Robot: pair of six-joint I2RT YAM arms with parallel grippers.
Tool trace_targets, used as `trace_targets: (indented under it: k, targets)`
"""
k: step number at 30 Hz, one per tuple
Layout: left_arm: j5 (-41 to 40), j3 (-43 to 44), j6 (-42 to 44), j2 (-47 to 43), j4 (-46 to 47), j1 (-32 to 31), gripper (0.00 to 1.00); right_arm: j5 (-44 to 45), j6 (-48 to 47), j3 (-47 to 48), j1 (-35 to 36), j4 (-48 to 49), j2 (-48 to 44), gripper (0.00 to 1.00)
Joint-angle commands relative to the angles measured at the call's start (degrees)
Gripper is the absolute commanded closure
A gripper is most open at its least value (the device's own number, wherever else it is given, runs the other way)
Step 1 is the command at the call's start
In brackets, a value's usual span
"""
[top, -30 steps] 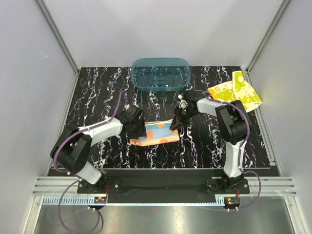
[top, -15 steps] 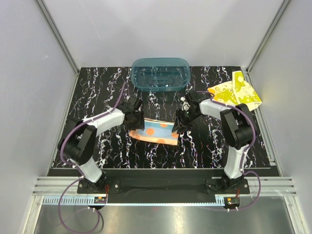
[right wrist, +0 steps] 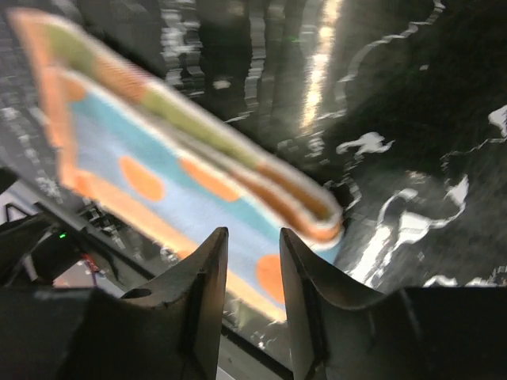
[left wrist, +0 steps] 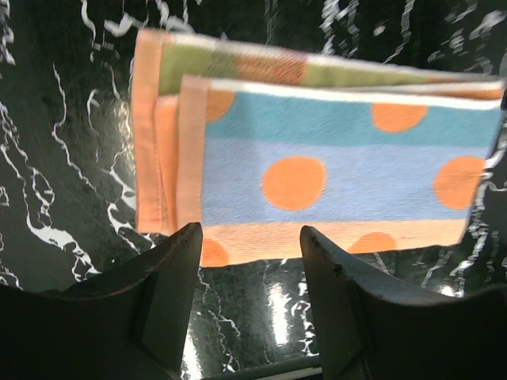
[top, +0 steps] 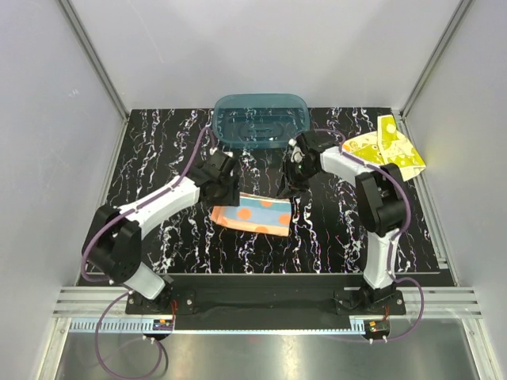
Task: Roll the towels
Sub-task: Fold the towel
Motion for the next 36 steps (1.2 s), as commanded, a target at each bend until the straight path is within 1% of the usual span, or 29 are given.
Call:
trace_targets:
  k: [1,5,7,11,12,16,18,21,23,25,26,28,29,31,32,33,34,35,36]
  targets:
    - [2.09,-3.46,-0.59,0.87,3.07,1.38,0.42,2.82,-1.27,0.29,-0.48,-0.36,4.97,0.61]
    - [8.15,-7.77,-0.41,4.29,8.09,5.69,0.44,5.11,-1.18,-2.78,-0.93,0.43,5.59,0.62]
    - [8.86,-7.86,0.38,5.44,8.98,7.45,0.44,5.46,-0.83,-4.79,-1.01,0.96,5.24,0.63]
    - [7.72,-5.50,2.40,9.30,8.98,9.21,0.44,5.46,0.31,-8.93,-1.01,1.92,3.14,0.64]
    - [7.54,-3.58,3.18,11.40,8.98,9.82,0.45,5.03,0.75,-9.89,-1.01,2.10,2.61,0.64]
    - [6.58,1.27,5.12,15.28,7.75,10.53,0.46,4.76,2.16,-14.90,-0.84,3.07,-0.82,0.65]
    - [5.52,3.90,6.17,16.86,6.70,10.62,0.46,4.85,2.07,-15.87,-0.93,2.72,-2.93,0.64]
    - [3.07,6.46,7.40,17.22,3.90,10.62,0.47,6.51,0.67,-14.22,-0.84,-0.08,-4.43,0.62]
    - [0.09,9.27,7.94,16.35,2.22,10.62,0.47,7.22,0.05,-10.71,-0.93,-2.02,-4.95,0.56]
    - [-2.11,13.29,8.81,14.77,-1.47,10.44,0.47,8.10,-0.65,-6.94,-0.93,-4.74,-5.92,0.50]
    - [-5.43,14.97,9.08,14.06,-2.87,9.83,0.47,8.53,-1.00,-5.78,-0.93,-5.45,-6.44,0.43]
    - [-9.40,19.09,9.96,12.66,-7.00,8.69,0.47,10.46,-1.35,-2.27,-0.93,-7.91,-8.20,0.38]
    - [-13.25,20.25,10.22,11.35,-8.32,6.94,0.47,11.26,-1.70,-1.39,-0.84,-8.44,-8.90,0.35]
    - [-16.44,21.84,10.49,9.85,-11.49,4.57,0.47,14.94,-2.15,-0.76,-1.01,-8.88,-11.79,0.30]
    - [-19.24,22.19,10.49,8.27,-12.20,1.60,0.47,16.87,-1.89,-0.94,-0.93,-8.80,-12.86,0.26]
    - [-20.22,21.85,10.05,7.21,-12.99,-0.17,0.48,21.07,-1.54,-2.16,-1.01,-8.53,-14.08,0.19]
    - [-21.19,21.15,9.79,6.33,-13.08,-1.93,0.49,23.02,-1.01,-3.13,-1.01,-8.27,-16.45,0.16]
    - [-21.98,19.14,8.57,4.15,-12.82,-5.52,0.50,26.00,0.56,-4.27,-1.71,-7.83,-17.77,0.14]
    - [-21.73,17.99,7.77,3.17,-11.69,-7.29,0.51,26.64,1.45,-6.89,-2.15,-6.78,-19.01,0.12]
